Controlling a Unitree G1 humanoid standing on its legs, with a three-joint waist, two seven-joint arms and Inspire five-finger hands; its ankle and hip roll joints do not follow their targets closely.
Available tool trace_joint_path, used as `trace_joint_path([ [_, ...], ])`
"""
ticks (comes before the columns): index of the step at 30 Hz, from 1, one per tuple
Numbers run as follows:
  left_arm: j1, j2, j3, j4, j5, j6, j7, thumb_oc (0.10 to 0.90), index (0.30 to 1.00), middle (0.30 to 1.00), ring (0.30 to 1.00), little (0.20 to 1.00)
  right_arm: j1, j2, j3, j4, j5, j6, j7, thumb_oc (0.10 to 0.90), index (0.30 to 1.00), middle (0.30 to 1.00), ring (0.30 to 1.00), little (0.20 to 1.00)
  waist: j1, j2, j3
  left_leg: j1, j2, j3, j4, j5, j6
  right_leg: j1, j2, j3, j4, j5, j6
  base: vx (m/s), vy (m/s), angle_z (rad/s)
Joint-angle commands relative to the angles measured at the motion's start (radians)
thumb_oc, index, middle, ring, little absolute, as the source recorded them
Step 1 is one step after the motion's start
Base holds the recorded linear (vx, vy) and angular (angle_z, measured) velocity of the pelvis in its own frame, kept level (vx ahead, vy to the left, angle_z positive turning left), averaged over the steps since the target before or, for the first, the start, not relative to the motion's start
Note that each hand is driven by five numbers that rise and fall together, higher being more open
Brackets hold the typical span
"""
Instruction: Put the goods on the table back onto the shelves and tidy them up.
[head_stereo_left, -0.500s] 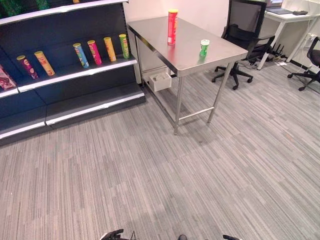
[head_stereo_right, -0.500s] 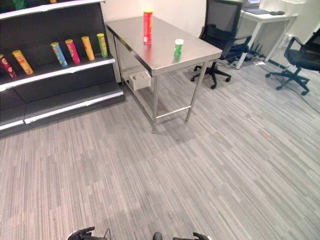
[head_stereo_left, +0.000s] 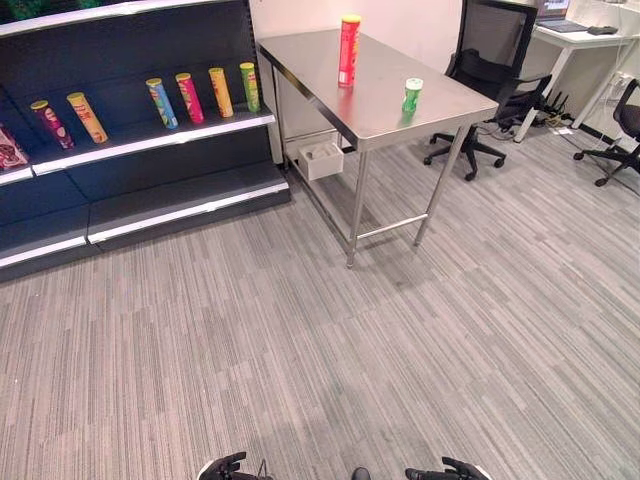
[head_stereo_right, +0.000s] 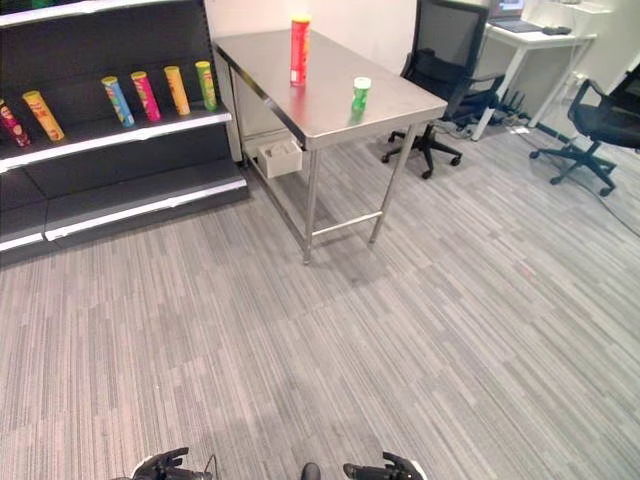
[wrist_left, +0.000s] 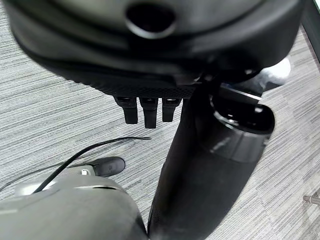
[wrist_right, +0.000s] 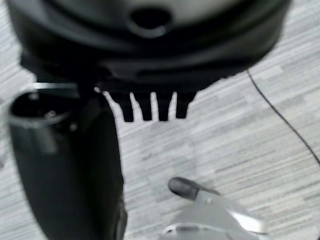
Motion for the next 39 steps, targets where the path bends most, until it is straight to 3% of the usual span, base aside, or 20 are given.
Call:
trace_joint_path([
  [1,-0.047,0.022,0.000,0.045,-0.002,-0.029,0.000,0.800,0.900,0.900,0.900,0.900,-0.044,-0.053,0.035,0.009,-0.009,-0.016,-0.007,0.800,0.900,0.900,0.900,0.900,0.000,-0.024,-0.016,-0.023,0.041,-0.070,-0.044,0.025,-0.064,0.044,-0.085,0.020,0.013,-0.059,0.128,0.00,-0.047,0.00],
  [7,-0.043,0.026,-0.008,0.036,0.004,-0.030,-0.006,0.800,0.900,0.900,0.900,0.900,-0.035,-0.060,0.029,-0.027,0.014,-0.025,-0.001,0.800,0.900,0.900,0.900,0.900,0.001,-0.023,-0.003,-0.015,0.054,-0.069,-0.044,0.033,-0.069,0.054,-0.069,0.013,0.013,-0.068,0.118,0.00,-0.076,-0.01],
  [9,-0.051,0.032,-0.014,0.023,-0.002,-0.028,-0.005,0.800,0.900,0.900,0.900,0.900,-0.044,-0.061,0.024,-0.028,0.034,-0.026,-0.001,0.800,0.900,0.900,0.900,0.900,0.002,-0.030,0.018,-0.052,0.058,-0.078,0.031,0.020,-0.071,0.058,-0.066,0.011,0.013,-0.070,0.105,-0.04,-0.145,0.02],
  [10,-0.061,0.034,-0.017,0.007,-0.023,-0.028,-0.002,0.800,0.900,0.900,0.900,0.900,-0.048,-0.061,0.019,-0.052,0.063,-0.034,-0.004,0.800,0.900,0.900,0.900,0.900,0.006,-0.039,0.042,-0.114,0.053,-0.091,0.141,0.005,-0.078,0.055,-0.064,0.011,0.020,-0.075,0.089,-0.05,-0.099,0.05],
  [13,-0.063,0.033,-0.020,-0.006,-0.031,-0.029,-0.001,0.800,0.900,0.900,0.900,0.900,-0.045,-0.065,0.022,-0.068,0.066,-0.037,-0.006,0.800,0.900,0.900,0.900,0.900,0.008,-0.043,0.057,-0.166,0.046,-0.103,0.232,0.003,-0.084,0.059,-0.058,0.012,0.022,-0.082,0.075,-0.03,-0.110,0.07],
  [17,-0.081,0.024,-0.035,-0.015,-0.039,-0.029,0.013,0.800,0.900,0.900,0.900,0.900,-0.060,-0.076,0.025,-0.075,0.073,-0.036,-0.015,0.800,0.900,0.900,0.900,0.900,0.008,-0.049,0.100,-0.320,0.049,-0.142,0.460,0.100,-0.088,0.066,-0.049,0.005,0.034,-0.098,0.044,0.00,-0.092,0.15],
  [19,-0.083,0.021,-0.034,-0.014,-0.046,-0.028,0.017,0.800,0.900,0.900,0.900,0.900,-0.064,-0.077,0.025,-0.069,0.075,-0.033,-0.017,0.800,0.900,0.900,0.900,0.900,0.010,-0.048,0.102,-0.341,0.037,-0.138,0.456,0.095,-0.078,0.067,-0.049,0.004,0.035,-0.104,0.042,0.16,-0.011,-0.04],
  [20,-0.079,0.012,-0.032,-0.009,-0.047,-0.027,0.017,0.800,0.900,0.900,0.900,0.900,-0.070,-0.073,0.026,-0.054,0.081,-0.031,-0.022,0.800,0.900,0.900,0.900,0.900,0.027,-0.045,0.086,-0.394,0.014,-0.102,0.303,0.086,-0.060,0.085,-0.037,0.011,0.021,-0.129,0.053,0.22,0.018,-0.07],
  [21,-0.079,0.012,-0.032,-0.009,-0.047,-0.027,0.017,0.800,0.900,0.900,0.900,0.900,-0.069,-0.073,0.026,-0.054,0.081,-0.031,-0.022,0.800,0.900,0.900,0.900,0.900,0.029,-0.047,0.087,-0.389,0.012,-0.099,0.297,0.088,-0.060,0.087,-0.039,0.012,0.021,-0.129,0.053,0.33,0.038,-0.12],
  [25,-0.086,0.030,-0.053,0.024,0.023,-0.033,0.011,0.800,0.900,0.900,0.900,0.900,-0.090,-0.067,0.026,-0.031,0.101,-0.034,-0.026,0.800,0.900,0.900,0.900,0.900,0.067,-0.025,0.071,-0.492,0.026,-0.051,-0.001,0.232,-0.089,0.143,-0.009,0.053,0.013,-0.188,0.066,0.31,0.062,0.13],
  [29,-0.068,0.039,-0.029,0.041,0.034,-0.033,0.008,0.800,0.900,0.900,0.900,0.900,-0.087,-0.056,0.032,-0.015,0.086,-0.032,-0.009,0.800,0.900,0.900,0.900,0.900,0.078,-0.019,0.024,-0.444,0.024,-0.037,-0.043,0.266,-0.078,0.175,-0.014,0.092,0.013,-0.216,0.084,0.40,0.165,-0.55],
  [31,-0.056,0.046,0.000,0.052,0.028,-0.037,0.013,0.800,0.900,0.900,0.900,0.900,-0.084,-0.043,0.037,0.001,0.054,-0.025,0.004,0.800,0.900,0.900,0.900,0.900,0.095,-0.044,-0.015,-0.409,0.001,-0.035,-0.036,0.257,-0.057,0.199,-0.066,0.111,0.020,-0.218,0.113,0.41,0.188,-0.71],
  [32,-0.055,0.046,0.000,0.052,0.028,-0.037,0.013,0.800,0.900,0.900,0.900,0.900,-0.084,-0.043,0.037,0.001,0.054,-0.026,0.004,0.800,0.900,0.900,0.900,0.900,0.095,-0.046,-0.015,-0.408,0.000,-0.034,-0.036,0.256,-0.057,0.200,-0.067,0.112,0.019,-0.219,0.114,0.42,0.190,-0.50],
  [34,-0.052,0.052,0.012,0.058,0.029,-0.034,0.013,0.800,0.900,0.900,0.900,0.900,-0.081,-0.039,0.032,0.009,0.032,-0.019,0.012,0.800,0.900,0.900,0.900,0.900,0.102,-0.059,-0.030,-0.373,-0.019,-0.024,-0.027,0.224,-0.035,0.183,-0.112,0.119,0.100,-0.207,0.143,0.35,0.203,-0.46],
  [35,-0.052,0.056,0.016,0.058,0.024,-0.031,0.011,0.800,0.900,0.900,0.900,0.900,-0.083,-0.040,0.021,0.021,0.030,-0.016,0.017,0.800,0.900,0.900,0.900,0.900,0.105,-0.068,-0.030,-0.340,-0.051,-0.018,-0.018,0.186,-0.009,0.132,-0.154,0.125,0.239,-0.143,0.177,0.28,0.202,-0.30],
  [36,-0.052,0.055,0.016,0.058,0.024,-0.031,0.011,0.800,0.900,0.900,0.900,0.900,-0.083,-0.041,0.021,0.021,0.030,-0.016,0.017,0.800,0.900,0.900,0.900,0.900,0.106,-0.065,-0.032,-0.343,-0.048,-0.017,-0.017,0.187,-0.009,0.129,-0.151,0.127,0.238,-0.140,0.176,0.29,0.298,-0.17],
  [37,-0.062,0.058,0.012,0.054,0.018,-0.028,0.010,0.800,0.900,0.900,0.900,0.900,-0.090,-0.048,0.003,0.016,0.043,-0.020,0.014,0.800,0.900,0.900,0.900,0.900,0.091,-0.063,-0.008,-0.307,-0.077,-0.016,-0.006,0.155,0.020,0.046,-0.181,0.134,0.444,-0.015,0.190,0.10,0.158,-0.09],
  [38,-0.063,0.058,0.012,0.054,0.018,-0.028,0.010,0.800,0.900,0.900,0.900,0.900,-0.090,-0.048,0.003,0.016,0.043,-0.020,0.014,0.800,0.900,0.900,0.900,0.900,0.093,-0.060,-0.011,-0.312,-0.073,-0.015,-0.004,0.155,0.019,0.042,-0.177,0.136,0.442,-0.012,0.189,0.22,0.408,0.15],
  [39,-0.082,0.066,-0.006,0.042,0.025,-0.027,0.022,0.800,0.900,0.900,0.900,0.900,-0.094,-0.052,-0.016,-0.005,0.060,-0.025,-0.002,0.800,0.900,0.900,0.900,0.900,0.055,-0.016,0.045,-0.225,-0.068,-0.013,-0.020,0.114,0.051,-0.102,-0.198,0.105,0.728,0.105,0.173,0.19,0.326,0.27],
])
